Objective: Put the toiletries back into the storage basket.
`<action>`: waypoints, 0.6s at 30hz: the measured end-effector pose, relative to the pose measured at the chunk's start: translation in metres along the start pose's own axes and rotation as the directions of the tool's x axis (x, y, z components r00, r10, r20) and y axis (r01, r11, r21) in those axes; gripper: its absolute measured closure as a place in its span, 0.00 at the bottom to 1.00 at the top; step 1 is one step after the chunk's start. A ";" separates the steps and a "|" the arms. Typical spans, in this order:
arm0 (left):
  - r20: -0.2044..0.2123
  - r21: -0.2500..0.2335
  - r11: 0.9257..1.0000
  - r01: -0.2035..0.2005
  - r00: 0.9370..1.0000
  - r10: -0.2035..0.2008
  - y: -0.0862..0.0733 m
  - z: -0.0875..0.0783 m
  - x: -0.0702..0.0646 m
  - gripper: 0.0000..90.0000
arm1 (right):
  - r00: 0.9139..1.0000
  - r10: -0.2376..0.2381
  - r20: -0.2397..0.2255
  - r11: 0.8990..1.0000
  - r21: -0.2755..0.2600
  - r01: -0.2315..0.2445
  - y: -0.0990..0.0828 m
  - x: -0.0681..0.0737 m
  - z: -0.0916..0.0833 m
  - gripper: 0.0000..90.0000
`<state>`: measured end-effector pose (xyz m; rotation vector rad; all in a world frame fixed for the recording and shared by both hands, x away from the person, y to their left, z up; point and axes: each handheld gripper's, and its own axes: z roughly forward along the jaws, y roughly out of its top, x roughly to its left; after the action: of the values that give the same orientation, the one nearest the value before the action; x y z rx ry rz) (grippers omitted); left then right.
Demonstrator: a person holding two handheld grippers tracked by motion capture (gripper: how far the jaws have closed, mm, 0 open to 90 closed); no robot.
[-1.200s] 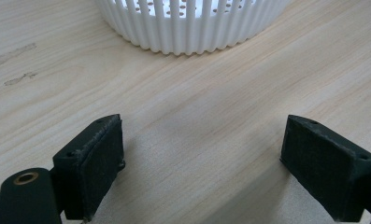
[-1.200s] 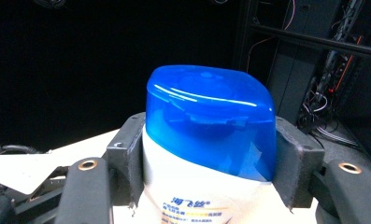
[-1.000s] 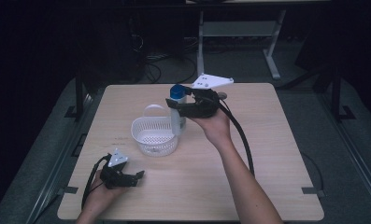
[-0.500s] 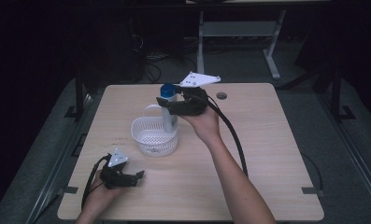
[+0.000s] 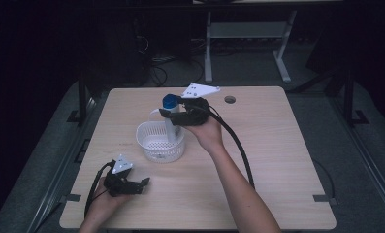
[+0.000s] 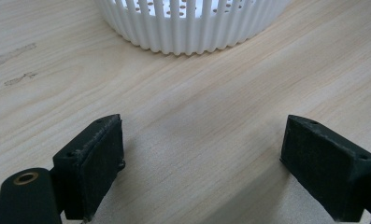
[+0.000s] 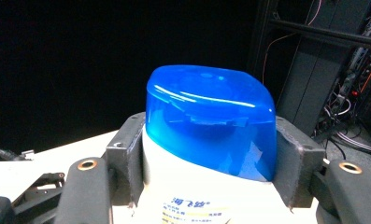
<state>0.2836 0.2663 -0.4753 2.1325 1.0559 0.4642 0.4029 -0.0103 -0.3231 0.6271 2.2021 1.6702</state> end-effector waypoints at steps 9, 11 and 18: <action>0.002 0.003 1.000 -0.006 1.000 0.006 0.000 0.000 0.000 0.14 | 1.000 -0.005 -0.004 1.000 0.014 0.005 -0.014 0.001 0.006 0.40; 0.003 0.003 1.000 -0.007 1.000 0.007 0.000 -0.001 0.000 0.14 | 1.000 -0.004 -0.010 1.000 0.020 0.004 -0.018 0.002 0.008 0.40; 0.003 0.003 1.000 -0.007 1.000 0.007 0.000 -0.001 0.000 0.14 | 1.000 -0.011 -0.012 0.999 0.044 0.012 -0.030 0.003 0.013 0.40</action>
<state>0.2832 0.2668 -0.4751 2.1400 1.0482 0.4625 0.4024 -0.0047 -0.3553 0.6160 2.2527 1.6278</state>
